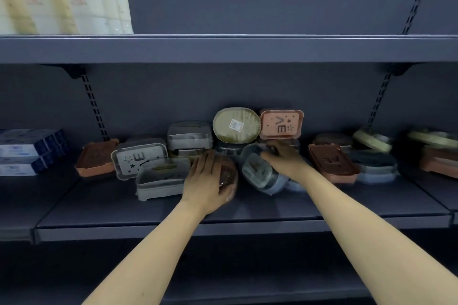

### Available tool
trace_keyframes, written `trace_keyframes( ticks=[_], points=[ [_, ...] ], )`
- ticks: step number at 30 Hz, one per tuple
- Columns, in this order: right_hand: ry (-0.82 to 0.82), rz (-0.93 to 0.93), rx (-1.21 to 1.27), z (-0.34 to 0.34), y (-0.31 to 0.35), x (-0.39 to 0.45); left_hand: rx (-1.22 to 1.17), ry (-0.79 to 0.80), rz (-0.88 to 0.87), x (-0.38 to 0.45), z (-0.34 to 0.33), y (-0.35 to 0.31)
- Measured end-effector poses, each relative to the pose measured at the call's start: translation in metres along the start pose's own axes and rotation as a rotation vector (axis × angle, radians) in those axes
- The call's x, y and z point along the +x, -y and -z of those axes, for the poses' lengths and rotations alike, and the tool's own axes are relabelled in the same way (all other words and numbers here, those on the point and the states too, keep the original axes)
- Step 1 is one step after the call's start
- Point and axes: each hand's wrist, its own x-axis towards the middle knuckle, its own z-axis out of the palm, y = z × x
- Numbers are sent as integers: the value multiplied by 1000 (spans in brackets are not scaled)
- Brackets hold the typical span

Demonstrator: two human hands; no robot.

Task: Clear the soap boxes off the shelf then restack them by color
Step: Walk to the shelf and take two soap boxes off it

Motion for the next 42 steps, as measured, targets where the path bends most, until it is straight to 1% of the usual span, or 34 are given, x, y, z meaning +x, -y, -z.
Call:
trace_keyframes(
  ticks=[2, 5, 7, 10, 14, 16, 20, 22, 23, 26, 27, 28, 30, 32, 33, 34, 36, 42],
  points=[
    [15, -10, 10, 2, 1, 0, -10, -6, 4, 0, 0, 1],
    [103, -16, 16, 5, -2, 4, 4, 46, 6, 0, 1, 2],
    [167, -24, 81, 11, -3, 2, 21, 57, -16, 1, 0, 6],
    [220, -57, 107, 16, -6, 1, -3, 83, -34, 4, 0, 10],
    [236, -78, -33, 12, -9, 2, -24, 126, -37, 3, 5, 8],
    [230, -42, -96, 8, -6, -1, -25, 136, -35, 2, 6, 8],
    [262, 82, -371, -2, -7, -7, -12, 150, -36, 2, 6, 9],
    [247, 147, -517, -5, -11, -7, -8, 158, -40, 2, 8, 11],
    [212, 170, -562, -6, -11, -7, -4, 160, -42, 2, 8, 12],
    [27, 274, -577, -8, -1, -11, -8, 157, -44, 2, 9, 11],
    [-4, 306, -572, -9, 5, -13, -7, 158, -45, 2, 9, 11],
    [12, 315, -570, -11, 12, -15, -11, 157, -46, 1, 10, 10],
    [166, 257, -617, -18, 23, -20, -30, 157, -45, 1, 9, 11],
    [328, 190, -755, -27, 28, -27, -44, 162, -39, 1, 8, 12],
    [359, 173, -813, -32, 28, -31, -52, 160, -36, 0, 7, 13],
    [357, 165, -848, -36, 27, -34, -59, 157, -36, -1, 7, 13],
    [294, 172, -868, -42, 23, -41, -67, 161, -52, -2, 7, 15],
    [96, 133, -832, -45, 16, -61, -120, 207, -155, -10, 9, 20]
  ],
)
